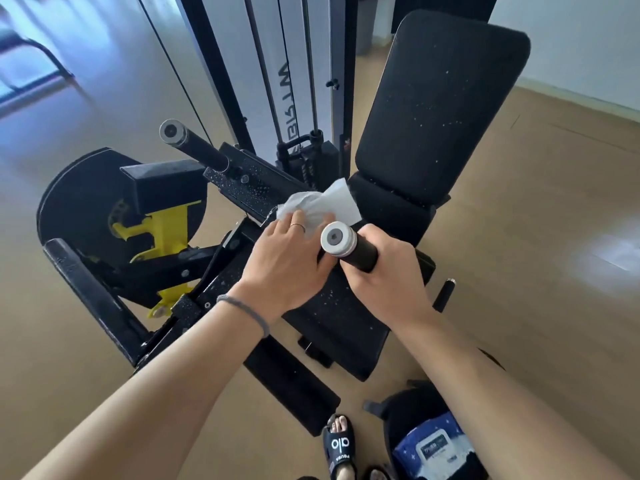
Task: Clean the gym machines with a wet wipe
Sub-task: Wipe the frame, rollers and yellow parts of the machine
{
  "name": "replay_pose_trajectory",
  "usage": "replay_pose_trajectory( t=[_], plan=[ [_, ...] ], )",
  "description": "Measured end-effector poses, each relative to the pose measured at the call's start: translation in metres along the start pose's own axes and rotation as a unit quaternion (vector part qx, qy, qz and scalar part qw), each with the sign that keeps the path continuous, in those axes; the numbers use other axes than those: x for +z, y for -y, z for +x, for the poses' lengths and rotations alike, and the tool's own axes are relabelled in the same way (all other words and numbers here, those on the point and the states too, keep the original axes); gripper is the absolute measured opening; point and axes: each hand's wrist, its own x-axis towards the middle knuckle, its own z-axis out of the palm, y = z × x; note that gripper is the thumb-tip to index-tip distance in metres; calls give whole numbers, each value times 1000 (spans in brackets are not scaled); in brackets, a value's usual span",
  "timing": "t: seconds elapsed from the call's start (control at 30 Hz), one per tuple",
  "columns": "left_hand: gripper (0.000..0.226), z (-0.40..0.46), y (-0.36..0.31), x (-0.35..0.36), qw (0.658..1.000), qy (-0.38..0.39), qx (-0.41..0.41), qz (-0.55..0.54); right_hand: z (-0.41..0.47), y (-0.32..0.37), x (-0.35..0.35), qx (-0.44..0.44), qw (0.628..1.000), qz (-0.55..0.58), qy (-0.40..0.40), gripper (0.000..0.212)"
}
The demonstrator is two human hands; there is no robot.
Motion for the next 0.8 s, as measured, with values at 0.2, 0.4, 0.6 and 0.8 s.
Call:
replay_pose_trajectory(
  t=[0.2,0.4,0.6,0.8],
  plan=[
    [70,14,13,-6,995,58,-76,-4,1,-4,0,-18,1000,-13,-4,17],
    [85,17,17,-13,998,67,-11,-17,0,0,1,-9,1000,-10,-19,31],
    [83,33,68,-2,997,74,-26,11,-1,15,0,48,998,0,-33,36],
    [75,19,81,-4,993,60,78,-58,23,38,-51,163,938,14,307,64]
  ],
)
